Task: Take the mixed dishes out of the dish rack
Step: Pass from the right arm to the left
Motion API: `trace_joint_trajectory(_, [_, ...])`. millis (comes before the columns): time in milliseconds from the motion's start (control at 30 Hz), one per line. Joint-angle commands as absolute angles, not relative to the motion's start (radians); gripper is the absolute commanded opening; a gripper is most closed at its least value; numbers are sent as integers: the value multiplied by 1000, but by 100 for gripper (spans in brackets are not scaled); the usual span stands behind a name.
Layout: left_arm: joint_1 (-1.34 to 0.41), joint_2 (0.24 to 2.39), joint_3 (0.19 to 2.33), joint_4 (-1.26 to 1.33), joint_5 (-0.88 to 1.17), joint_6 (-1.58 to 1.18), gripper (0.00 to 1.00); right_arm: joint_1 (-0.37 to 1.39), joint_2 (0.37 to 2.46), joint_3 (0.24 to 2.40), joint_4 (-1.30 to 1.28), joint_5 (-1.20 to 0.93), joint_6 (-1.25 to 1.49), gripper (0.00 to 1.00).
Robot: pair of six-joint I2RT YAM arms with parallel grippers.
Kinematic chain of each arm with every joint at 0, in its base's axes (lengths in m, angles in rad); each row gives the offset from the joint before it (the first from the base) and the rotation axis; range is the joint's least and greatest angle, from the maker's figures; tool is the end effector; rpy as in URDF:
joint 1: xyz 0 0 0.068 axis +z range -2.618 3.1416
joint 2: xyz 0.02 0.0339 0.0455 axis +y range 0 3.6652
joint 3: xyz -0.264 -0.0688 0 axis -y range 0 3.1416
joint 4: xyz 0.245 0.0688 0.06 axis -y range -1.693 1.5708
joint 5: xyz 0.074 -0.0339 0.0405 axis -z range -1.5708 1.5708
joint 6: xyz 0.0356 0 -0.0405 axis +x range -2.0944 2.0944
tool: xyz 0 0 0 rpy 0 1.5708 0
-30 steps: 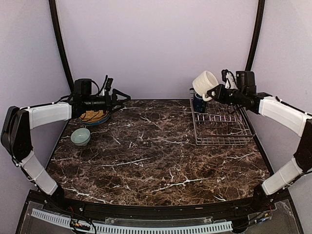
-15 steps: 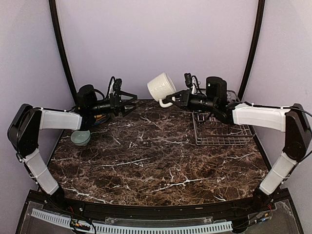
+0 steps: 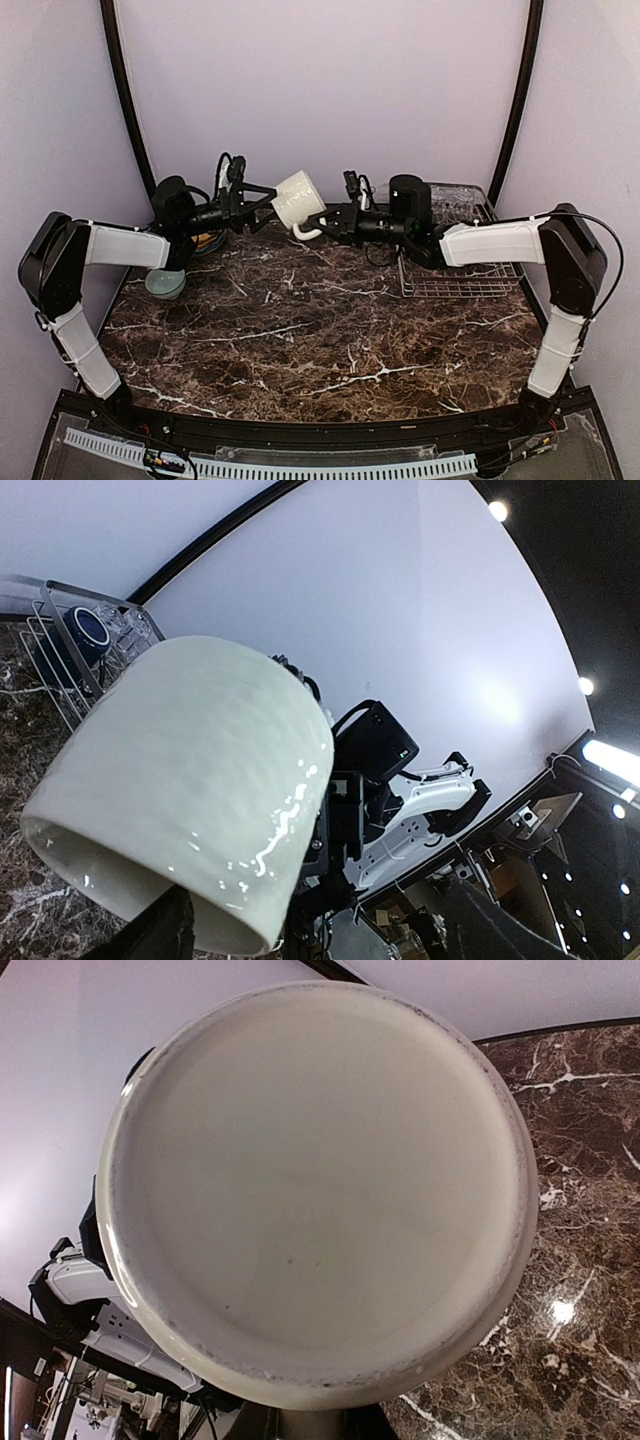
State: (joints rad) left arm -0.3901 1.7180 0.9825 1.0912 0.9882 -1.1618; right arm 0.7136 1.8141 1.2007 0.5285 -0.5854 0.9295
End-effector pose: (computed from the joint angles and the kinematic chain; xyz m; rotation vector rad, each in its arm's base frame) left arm 0.3294 -0.1676 0.2873 0.4496 1.6040 -1.8329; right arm 0.3060 0.2909 0.2690 -0.3157 1.9307 1.6550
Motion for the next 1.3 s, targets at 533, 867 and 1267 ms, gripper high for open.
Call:
trace_joint_trajectory(533, [-388, 1712, 970, 1215, 1011, -1217, 13, 775, 1943, 1250, 890, -577, 1000, 0])
trace_joint_trajectory(867, [-378, 1690, 967, 1133, 993, -1154, 1, 757, 1846, 1169, 699, -492, 894, 66])
trace_joint_trajectory(1267, [-354, 1659, 1256, -183, 507, -443, 1, 720, 1689, 1099, 364, -322, 681, 89])
